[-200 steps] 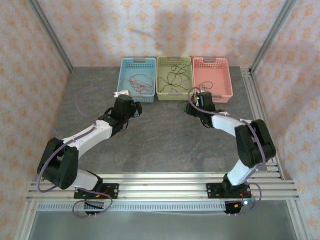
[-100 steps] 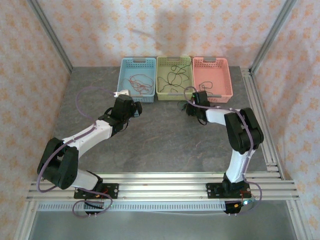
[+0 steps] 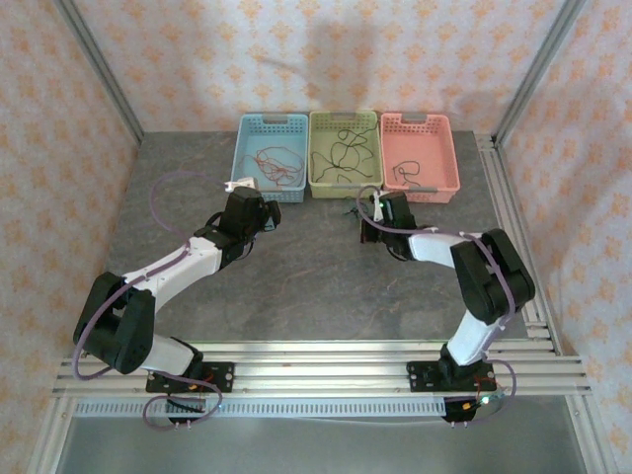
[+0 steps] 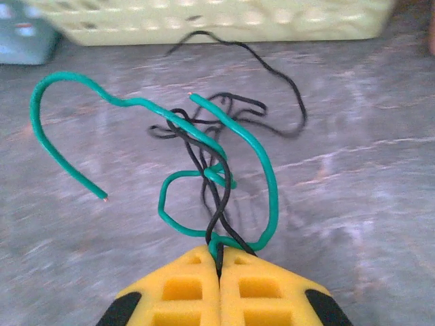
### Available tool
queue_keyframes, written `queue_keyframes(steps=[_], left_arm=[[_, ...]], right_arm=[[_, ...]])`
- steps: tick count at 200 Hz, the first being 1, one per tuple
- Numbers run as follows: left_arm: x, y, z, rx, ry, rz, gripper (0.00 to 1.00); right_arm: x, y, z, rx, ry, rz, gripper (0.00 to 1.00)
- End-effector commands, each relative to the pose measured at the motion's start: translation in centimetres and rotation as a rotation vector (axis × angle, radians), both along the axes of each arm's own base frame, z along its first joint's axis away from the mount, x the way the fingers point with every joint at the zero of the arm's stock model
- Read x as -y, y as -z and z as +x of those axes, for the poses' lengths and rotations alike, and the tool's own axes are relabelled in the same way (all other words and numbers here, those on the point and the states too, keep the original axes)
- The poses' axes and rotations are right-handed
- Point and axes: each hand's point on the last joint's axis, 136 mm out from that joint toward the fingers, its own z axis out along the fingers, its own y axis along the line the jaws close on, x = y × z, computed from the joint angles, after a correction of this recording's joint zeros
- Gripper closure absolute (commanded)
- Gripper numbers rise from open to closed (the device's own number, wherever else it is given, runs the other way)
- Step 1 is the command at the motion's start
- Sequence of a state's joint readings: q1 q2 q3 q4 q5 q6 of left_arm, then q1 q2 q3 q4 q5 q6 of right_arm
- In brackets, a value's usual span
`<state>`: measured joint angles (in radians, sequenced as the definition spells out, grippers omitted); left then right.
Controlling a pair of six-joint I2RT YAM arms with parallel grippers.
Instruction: Untangle the cables
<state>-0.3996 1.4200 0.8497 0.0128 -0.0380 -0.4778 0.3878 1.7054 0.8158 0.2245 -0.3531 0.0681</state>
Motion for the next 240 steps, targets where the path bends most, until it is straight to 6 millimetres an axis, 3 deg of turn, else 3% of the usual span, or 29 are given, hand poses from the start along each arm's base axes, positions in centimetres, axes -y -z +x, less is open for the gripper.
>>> queue_keyframes(steps=[1, 26, 49, 75, 90, 108, 137, 184, 209, 240], left_arm=[[-0.1, -1.2, -0.1, 0.043, -0.004, -0.006, 0.44], [0.0, -1.7, -0.3, 0.064, 0.003, -0.022, 0.44], [0.3, -1.9, -0.4, 0.075, 0.018, -0.037, 0.44], [0.5, -1.8, -0.4, 0.074, 0.030, -0.044, 0.43], [0.9, -1.7, -0.3, 0.072, 0.048, -0.055, 0.43], [2.0, -1.6, -0.1, 0.064, 0.093, -0.080, 0.43], [5.0, -0.8, 0.5, 0.010, 0.213, -0.139, 0.41], [8.7, 1.2, 0.7, -0.105, 0.342, -0.129, 0.37], [8.2, 3.8, 0.4, -0.277, 0.277, -0.077, 0.37], [8.5, 4.5, -0.8, -0.353, 0.234, -0.086, 0.37]], right_arm=[[-4.5, -2.9, -1.5, 0.097, -0.208, 0.123, 1.00], [-8.9, -3.8, -4.9, 0.122, -0.434, 0.170, 1.00], [-10.2, -3.7, -5.9, 0.109, -0.500, 0.200, 1.00], [-8.6, -2.4, -4.5, 0.111, -0.410, 0.100, 1.00], [-7.1, -2.0, -3.3, 0.129, -0.322, 0.021, 0.79], [-5.8, -1.5, -2.5, 0.135, -0.258, -0.044, 0.78], [-5.6, -1.2, -2.3, 0.127, -0.243, -0.059, 0.74], [-3.0, -2.4, -0.7, 0.178, -0.101, -0.064, 0.68], [-3.1, -2.3, -0.6, 0.167, -0.102, -0.064, 0.67], [-2.5, -2.3, -0.3, 0.173, -0.072, -0.084, 0.67]])
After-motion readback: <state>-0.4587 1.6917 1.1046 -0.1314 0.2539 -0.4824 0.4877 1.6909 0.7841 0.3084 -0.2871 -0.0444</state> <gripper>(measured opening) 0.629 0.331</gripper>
